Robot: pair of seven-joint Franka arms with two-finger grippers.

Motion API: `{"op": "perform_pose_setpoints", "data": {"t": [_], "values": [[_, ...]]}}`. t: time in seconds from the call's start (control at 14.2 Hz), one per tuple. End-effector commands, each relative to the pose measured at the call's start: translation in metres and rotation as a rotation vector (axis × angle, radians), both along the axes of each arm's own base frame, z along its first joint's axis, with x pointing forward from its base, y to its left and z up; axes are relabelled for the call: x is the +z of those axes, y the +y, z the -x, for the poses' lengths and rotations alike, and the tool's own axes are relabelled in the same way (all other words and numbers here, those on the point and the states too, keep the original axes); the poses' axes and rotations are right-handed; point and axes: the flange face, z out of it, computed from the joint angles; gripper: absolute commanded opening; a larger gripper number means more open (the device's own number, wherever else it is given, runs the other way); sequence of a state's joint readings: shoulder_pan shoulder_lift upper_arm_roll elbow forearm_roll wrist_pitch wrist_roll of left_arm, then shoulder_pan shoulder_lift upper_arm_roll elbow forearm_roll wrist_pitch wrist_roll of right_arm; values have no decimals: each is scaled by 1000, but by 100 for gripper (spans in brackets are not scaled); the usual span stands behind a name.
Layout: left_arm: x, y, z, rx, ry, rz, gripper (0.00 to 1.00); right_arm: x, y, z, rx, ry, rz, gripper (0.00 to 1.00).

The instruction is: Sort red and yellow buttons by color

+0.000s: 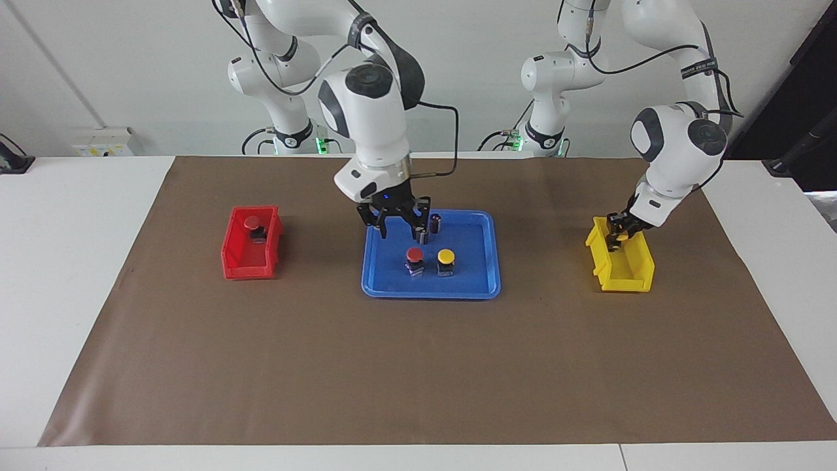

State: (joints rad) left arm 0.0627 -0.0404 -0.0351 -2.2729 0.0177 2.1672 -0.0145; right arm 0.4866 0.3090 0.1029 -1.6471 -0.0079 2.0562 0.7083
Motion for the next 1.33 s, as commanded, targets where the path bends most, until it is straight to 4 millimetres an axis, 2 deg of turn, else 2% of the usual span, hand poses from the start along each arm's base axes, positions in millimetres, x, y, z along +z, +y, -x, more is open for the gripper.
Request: {"op": "perform_pose_setpoints", "data": {"t": [0.0, 0.14, 0.35, 0.49, 0.84, 1.12, 1.26], "values": [[-2, 11, 5, 11, -22, -5, 1, -32, 19, -4, 8, -7, 45, 69], [-4, 13, 6, 14, -20, -5, 3, -51, 27, -3, 21, -5, 47, 69], [-4, 14, 6, 14, -19, -5, 30, -66, 23, -2, 28, -10, 57, 69], [-4, 13, 6, 12, -20, -5, 41, -68, 18, -4, 25, -5, 61, 69], [-4, 7, 6, 6, -17, -4, 43, -83, 12, 4, 34, -5, 60, 67], [-4, 7, 6, 3, -17, -4, 55, -89, 5, 7, 39, 9, 70, 66], [-3, 8, 6, 6, -19, -4, 58, -97, 2, 14, 83, 19, 79, 66]]}}
